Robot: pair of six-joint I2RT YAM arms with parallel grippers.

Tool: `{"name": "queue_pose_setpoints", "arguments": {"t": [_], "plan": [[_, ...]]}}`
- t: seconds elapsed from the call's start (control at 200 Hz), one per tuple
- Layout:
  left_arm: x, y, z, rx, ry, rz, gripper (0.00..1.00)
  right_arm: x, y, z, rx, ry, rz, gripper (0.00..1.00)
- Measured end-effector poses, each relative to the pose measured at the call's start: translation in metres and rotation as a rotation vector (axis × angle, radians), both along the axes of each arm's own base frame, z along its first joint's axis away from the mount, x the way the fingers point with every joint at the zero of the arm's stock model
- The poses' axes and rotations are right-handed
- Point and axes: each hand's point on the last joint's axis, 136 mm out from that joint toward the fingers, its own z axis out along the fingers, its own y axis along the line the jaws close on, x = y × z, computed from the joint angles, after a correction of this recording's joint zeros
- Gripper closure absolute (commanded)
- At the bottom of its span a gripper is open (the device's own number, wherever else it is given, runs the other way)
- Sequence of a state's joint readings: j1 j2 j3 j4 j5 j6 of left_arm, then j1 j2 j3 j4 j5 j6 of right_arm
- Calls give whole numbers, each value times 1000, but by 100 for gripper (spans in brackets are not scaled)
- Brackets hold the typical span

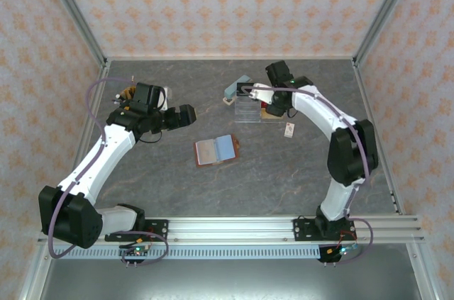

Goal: Take the credit cards out of the card holder

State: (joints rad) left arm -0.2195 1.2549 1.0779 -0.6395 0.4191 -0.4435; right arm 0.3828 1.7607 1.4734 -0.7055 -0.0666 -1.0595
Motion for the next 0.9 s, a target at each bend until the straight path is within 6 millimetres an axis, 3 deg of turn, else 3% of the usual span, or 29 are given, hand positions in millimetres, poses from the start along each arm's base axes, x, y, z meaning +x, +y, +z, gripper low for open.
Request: {"name": "queue_pose_setpoints", "arguments": {"t": [0.13,0.24,0.36,0.48,0.686,0.796,0.901], "plan": [[-2,0,-7,1,15,3,0,-10,10,36,166,-58,-133,70],[-4,1,-20,-1,44,11,0,-24,33,46,294,-70,-226,68],[-11,2,-38,-4,92,26,0,-47,71,36,441,-8,-359,66],[-18,1,-53,-23,129,38,0,-61,95,27,544,60,-526,64],[-27,-9,-68,-102,183,48,0,-85,146,-6,604,176,-719,61],[-31,-10,-75,-118,207,56,0,-99,165,-20,625,226,-791,61],[-31,-10,-81,-124,224,69,0,-99,172,-31,639,250,-856,57]]}}
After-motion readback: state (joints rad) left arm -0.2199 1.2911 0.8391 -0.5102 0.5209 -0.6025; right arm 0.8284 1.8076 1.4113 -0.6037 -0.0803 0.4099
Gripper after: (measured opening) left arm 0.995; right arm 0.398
